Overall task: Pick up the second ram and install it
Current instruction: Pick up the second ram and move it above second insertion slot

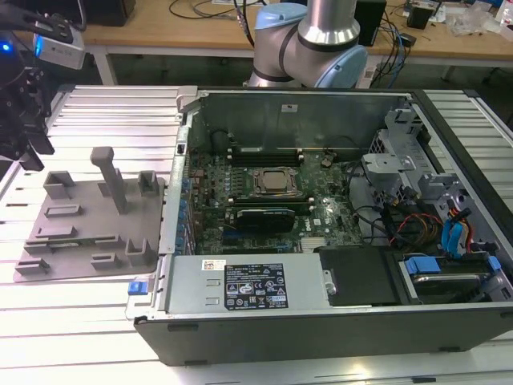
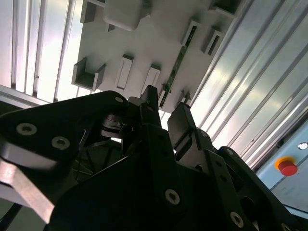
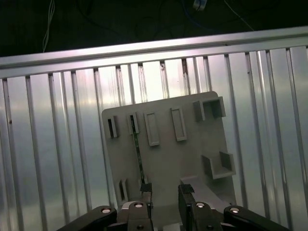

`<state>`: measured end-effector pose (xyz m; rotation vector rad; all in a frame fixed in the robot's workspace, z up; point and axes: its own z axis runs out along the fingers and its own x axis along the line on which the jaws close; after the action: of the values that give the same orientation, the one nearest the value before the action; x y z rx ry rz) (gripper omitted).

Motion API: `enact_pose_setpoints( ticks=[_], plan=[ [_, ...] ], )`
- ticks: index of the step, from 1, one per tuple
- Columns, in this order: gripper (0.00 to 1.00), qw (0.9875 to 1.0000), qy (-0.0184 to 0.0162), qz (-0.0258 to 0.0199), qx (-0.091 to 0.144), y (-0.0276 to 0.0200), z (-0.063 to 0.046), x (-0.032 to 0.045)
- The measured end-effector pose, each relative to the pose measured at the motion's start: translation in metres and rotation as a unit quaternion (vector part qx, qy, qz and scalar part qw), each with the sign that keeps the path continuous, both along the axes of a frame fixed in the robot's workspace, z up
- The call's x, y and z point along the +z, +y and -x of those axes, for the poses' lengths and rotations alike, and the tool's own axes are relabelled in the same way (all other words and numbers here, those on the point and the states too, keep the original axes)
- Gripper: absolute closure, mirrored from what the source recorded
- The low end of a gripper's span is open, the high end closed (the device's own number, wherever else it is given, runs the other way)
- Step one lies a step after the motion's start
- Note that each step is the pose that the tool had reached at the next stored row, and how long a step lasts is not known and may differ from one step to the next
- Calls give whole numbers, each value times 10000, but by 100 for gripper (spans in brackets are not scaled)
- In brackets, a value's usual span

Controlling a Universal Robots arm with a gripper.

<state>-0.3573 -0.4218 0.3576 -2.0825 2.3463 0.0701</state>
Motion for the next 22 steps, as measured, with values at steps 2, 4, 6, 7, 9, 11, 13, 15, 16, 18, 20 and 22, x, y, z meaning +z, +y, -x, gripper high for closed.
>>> enact_pose_setpoints(
  ticks=[2, 4, 6, 7, 9, 11, 13, 15, 16, 18, 20, 22],
  plan=[
    [66, 10000, 0, 0, 0, 0, 0, -19],
    [66, 10000, 0, 0, 0, 0, 0, -35],
    [66, 10000, 0, 0, 0, 0, 0, -46],
    [66, 10000, 0, 0, 0, 0, 0, -57],
    [66, 10000, 0, 0, 0, 0, 0, -70],
    [66, 10000, 0, 0, 0, 0, 0, -91],
    [66, 10000, 0, 0, 0, 0, 0, -126],
    [66, 10000, 0, 0, 0, 0, 0, -141],
    [66, 10000, 0, 0, 0, 0, 0, -145],
    [66, 10000, 0, 0, 0, 0, 0, -164],
    [66, 10000, 0, 0, 0, 0, 0, -180],
    [66, 10000, 0, 0, 0, 0, 0, -193]
  ],
)
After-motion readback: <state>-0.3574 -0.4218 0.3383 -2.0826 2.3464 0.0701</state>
